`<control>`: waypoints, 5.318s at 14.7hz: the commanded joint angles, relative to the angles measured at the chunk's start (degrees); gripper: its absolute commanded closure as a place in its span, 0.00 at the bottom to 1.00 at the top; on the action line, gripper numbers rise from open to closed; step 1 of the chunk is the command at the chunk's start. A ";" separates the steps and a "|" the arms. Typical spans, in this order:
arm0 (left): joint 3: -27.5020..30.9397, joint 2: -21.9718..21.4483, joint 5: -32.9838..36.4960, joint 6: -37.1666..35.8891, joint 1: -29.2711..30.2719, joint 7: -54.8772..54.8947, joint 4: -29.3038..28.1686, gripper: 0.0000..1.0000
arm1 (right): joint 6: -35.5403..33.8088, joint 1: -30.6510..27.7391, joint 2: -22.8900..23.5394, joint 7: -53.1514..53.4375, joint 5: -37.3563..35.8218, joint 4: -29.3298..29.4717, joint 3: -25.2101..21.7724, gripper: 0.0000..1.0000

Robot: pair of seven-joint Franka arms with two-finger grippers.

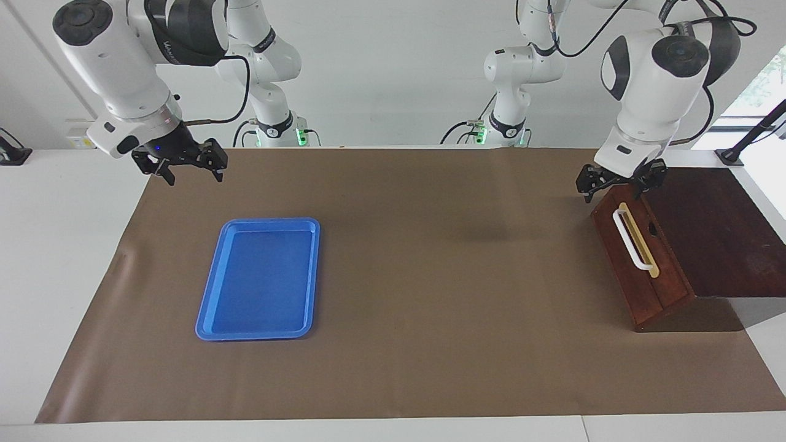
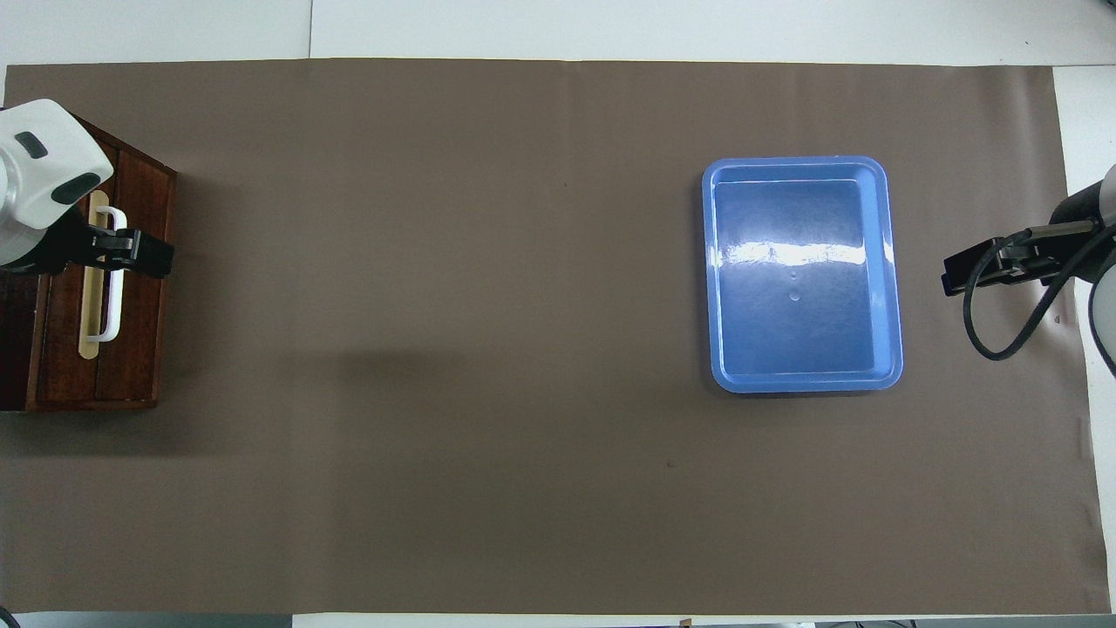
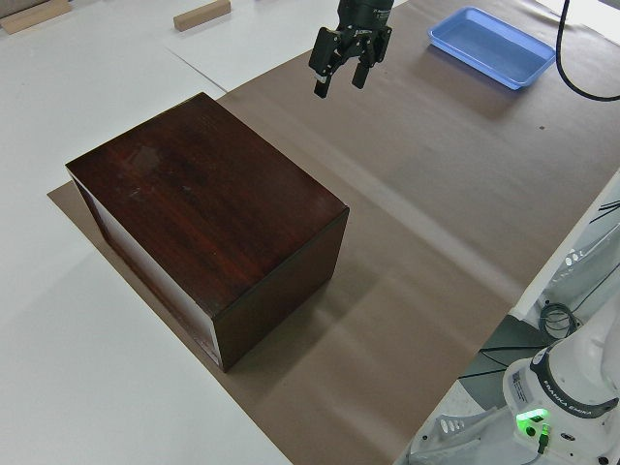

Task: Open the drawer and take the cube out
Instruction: 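Grasp the white handle with the left gripper and pull the drawer open, then release the handle and lower the left gripper into the drawer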

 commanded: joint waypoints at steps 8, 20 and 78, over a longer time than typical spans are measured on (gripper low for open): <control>0.97 4.54 10.39 18.92 4.32 -3.42 -9.37 0.00 | 0.51 -1.77 -1.16 -0.91 -0.34 -1.89 0.37 0.00; 0.97 5.95 12.85 24.74 4.33 -4.48 -14.38 0.00 | 0.43 -1.77 -1.51 -0.64 -0.34 -2.33 0.37 0.00; 6.07 3.05 -7.63 1.17 2.21 -85.56 -0.39 0.00 | 7.81 1.39 -0.29 61.80 1.14 -1.89 1.16 0.00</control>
